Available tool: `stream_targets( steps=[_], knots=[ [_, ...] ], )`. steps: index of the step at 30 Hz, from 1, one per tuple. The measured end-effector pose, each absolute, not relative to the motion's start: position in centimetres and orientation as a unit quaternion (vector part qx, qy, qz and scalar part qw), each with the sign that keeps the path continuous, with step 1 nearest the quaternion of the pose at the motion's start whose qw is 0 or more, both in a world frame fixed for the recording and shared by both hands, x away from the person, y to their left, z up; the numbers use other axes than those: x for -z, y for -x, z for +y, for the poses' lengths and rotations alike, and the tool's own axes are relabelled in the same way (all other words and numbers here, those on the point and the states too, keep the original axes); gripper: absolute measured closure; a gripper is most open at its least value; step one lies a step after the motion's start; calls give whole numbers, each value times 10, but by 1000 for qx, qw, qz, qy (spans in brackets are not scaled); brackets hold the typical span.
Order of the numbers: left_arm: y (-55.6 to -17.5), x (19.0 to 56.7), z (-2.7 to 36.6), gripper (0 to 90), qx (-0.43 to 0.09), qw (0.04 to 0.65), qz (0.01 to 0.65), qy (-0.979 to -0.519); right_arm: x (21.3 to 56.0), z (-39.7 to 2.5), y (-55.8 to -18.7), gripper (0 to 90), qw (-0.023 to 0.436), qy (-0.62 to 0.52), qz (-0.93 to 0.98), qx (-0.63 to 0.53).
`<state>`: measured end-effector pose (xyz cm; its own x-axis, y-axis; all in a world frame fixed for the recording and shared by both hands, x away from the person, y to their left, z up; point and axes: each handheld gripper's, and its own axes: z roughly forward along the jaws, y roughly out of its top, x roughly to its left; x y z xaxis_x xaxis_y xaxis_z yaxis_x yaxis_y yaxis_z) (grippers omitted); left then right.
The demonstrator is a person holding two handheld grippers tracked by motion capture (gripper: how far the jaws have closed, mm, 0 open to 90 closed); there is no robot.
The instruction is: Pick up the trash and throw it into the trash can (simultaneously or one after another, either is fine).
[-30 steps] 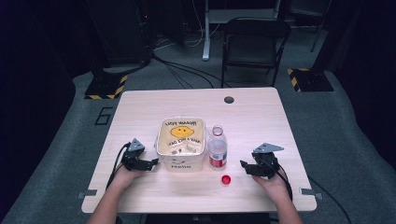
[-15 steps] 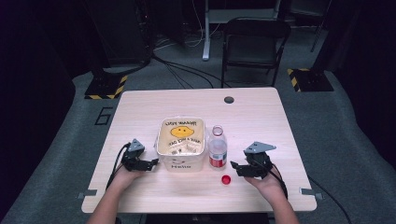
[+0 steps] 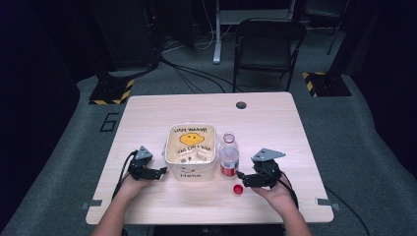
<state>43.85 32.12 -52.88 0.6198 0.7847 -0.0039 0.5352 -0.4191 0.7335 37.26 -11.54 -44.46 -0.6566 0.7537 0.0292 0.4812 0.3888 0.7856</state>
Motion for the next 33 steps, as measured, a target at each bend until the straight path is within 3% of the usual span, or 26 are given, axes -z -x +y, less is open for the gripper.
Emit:
stream_targets(
  steps=[33],
  knots=[
    [-438, 529, 321, 118, -173, 361, 400, -824, 433, -83, -393, 102, 158, -358, 815, -428]
  ],
)
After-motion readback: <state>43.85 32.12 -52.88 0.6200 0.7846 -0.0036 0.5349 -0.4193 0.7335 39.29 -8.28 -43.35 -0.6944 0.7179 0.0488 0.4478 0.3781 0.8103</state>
